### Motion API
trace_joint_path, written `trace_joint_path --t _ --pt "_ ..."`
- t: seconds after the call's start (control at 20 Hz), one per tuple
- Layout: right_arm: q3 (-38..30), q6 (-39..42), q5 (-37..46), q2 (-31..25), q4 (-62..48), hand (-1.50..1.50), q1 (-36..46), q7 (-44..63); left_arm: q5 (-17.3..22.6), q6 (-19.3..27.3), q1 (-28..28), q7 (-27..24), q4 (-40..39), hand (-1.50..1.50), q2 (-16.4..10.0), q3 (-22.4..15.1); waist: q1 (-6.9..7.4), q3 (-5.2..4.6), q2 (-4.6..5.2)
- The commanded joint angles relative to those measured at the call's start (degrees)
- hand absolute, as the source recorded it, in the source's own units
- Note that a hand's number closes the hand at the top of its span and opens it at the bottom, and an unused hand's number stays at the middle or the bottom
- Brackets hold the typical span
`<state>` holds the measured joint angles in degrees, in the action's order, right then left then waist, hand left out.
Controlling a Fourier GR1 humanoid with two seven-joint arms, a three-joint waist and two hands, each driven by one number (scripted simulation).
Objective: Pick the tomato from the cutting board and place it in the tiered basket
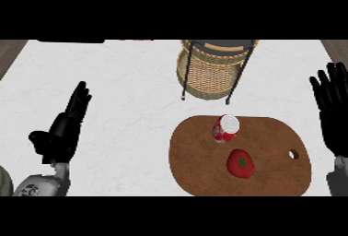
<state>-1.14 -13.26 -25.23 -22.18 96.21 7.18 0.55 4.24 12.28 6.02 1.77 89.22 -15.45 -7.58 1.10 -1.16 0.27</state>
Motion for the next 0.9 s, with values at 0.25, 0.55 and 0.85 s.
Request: trace_joint_path --t 0.25,0.55,0.85 --pt "22.5 -14.3 26.2 8.1 14.6 1.5 2.0 -2.6 5.9 -6.3 -0.3 6.6 -1.3 0.0 -4.2 4.1 -0.31 0.92 -0.8" --pt "16.6 -40.5 39.7 15.5 2.9 -1.5 -11.7 3.9 7.4 -6.7 -1.8 7.8 -1.4 0.0 -2.4 3.1 -2.03 0.9 -0.48" --pt "23.8 -39.3 63.3 10.1 8.5 -1.5 -17.8 18.2 7.8 -8.0 -1.7 8.2 -1.0 0.0 -4.1 4.4 -2.4 0.58 -0.63"
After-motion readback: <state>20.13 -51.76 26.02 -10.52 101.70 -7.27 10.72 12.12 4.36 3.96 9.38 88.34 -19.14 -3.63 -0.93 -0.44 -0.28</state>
